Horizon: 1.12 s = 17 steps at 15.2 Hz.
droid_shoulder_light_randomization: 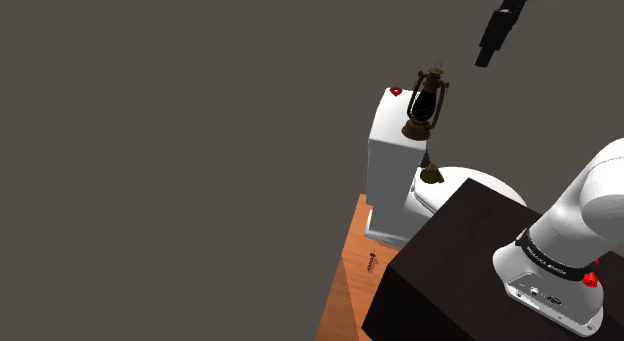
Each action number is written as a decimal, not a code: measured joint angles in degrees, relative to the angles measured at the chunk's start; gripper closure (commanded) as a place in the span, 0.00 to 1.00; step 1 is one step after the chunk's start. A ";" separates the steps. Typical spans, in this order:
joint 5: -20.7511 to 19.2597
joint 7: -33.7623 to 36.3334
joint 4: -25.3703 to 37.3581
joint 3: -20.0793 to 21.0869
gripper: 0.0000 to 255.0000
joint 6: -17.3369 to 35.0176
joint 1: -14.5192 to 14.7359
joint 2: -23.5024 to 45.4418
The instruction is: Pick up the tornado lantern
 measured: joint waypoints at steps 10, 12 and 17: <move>-3.31 -7.82 -0.70 -9.24 0.00 11.62 -1.90 7.90; -3.69 -9.80 -0.69 -11.54 0.00 14.73 -2.24 10.28; -3.08 -15.36 2.53 -17.40 0.00 21.53 -2.50 18.53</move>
